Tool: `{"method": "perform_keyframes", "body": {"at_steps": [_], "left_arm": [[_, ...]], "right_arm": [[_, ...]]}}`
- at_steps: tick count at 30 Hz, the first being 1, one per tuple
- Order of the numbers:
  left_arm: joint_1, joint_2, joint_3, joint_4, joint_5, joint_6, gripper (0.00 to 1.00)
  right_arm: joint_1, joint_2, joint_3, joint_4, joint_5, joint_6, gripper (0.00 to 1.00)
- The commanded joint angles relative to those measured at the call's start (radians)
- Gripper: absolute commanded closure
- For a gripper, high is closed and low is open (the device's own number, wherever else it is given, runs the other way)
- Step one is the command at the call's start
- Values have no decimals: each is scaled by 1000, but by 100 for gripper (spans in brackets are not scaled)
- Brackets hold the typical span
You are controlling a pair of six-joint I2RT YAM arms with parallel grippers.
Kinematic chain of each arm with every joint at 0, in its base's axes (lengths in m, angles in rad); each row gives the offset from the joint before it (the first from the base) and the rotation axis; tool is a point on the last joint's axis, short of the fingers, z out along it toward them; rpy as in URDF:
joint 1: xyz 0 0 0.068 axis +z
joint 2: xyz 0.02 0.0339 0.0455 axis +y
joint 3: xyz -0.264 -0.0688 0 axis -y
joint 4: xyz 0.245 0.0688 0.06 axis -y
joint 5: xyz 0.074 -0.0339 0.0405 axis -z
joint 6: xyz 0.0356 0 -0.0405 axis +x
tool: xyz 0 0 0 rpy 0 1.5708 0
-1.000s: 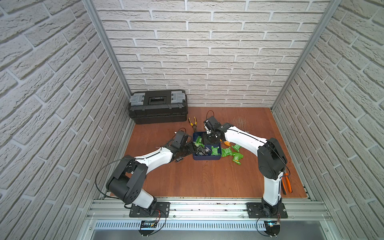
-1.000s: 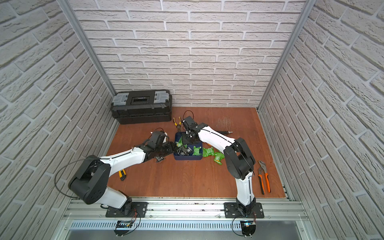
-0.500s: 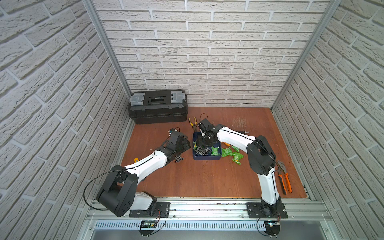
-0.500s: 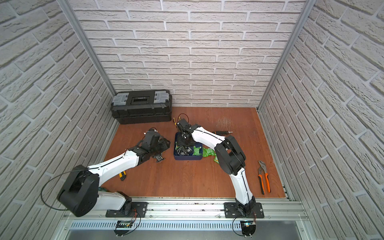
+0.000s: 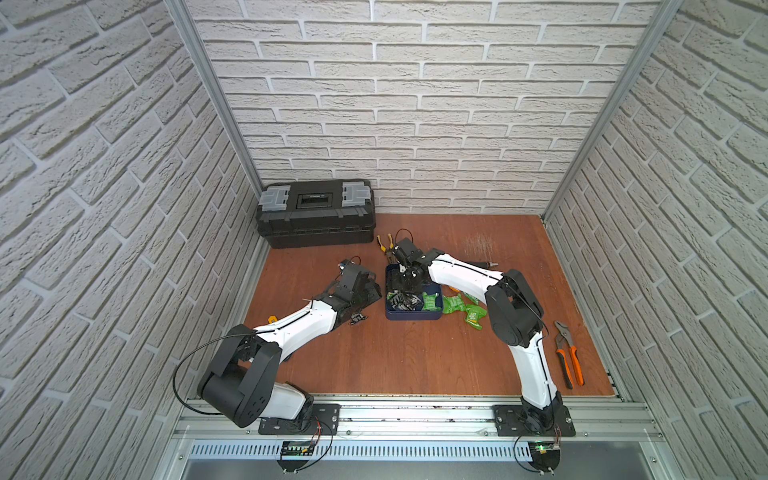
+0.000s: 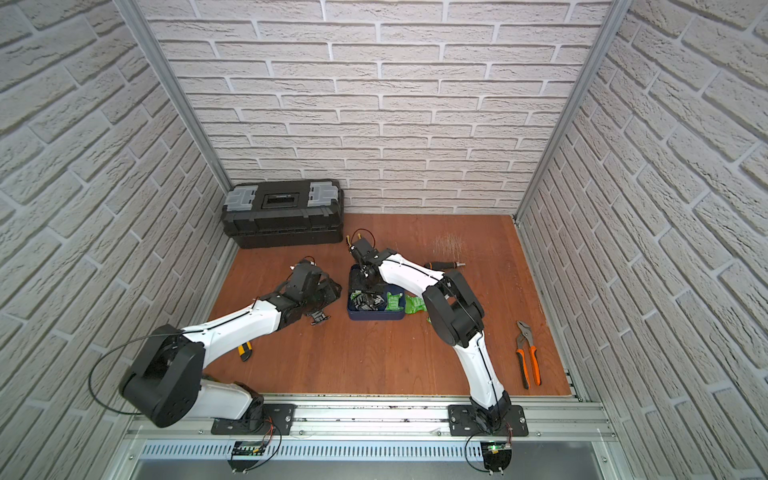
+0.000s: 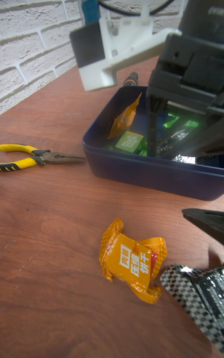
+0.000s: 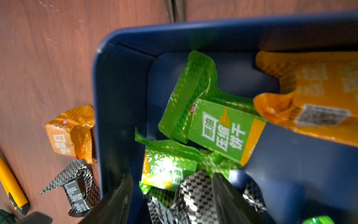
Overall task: Take the cookies out of the storage box
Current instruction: Pick up the cookie from the storage box.
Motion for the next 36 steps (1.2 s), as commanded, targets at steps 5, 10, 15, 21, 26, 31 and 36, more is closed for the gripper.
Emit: {"method": "perform_keyframes", "body": {"at_steps": [5,10,15,21,26,31,36], "left_arm": [[5,9,-9,42,13,-3,51],[5,10,-9,42,16,-3,51],[5,16,0,34,16,-1,51],[6,25,9,30,17,1,51],[6,33,17,30,19,5,51],[9,41,27,33,26,10,52],[9,40,30,36,27,14,52]], "right_arm": [[8,52,54,-9,8,51,32],[10,75,66,-37,40,81,36],[13,90,86,-96,101,95,41],[19,84,102,-162,166,56,51],[22,32,75,-174,193,-13,64],[24,-37,49,-164,218,-77,67],[26,-95,26,-152,242,-122,68]]}}
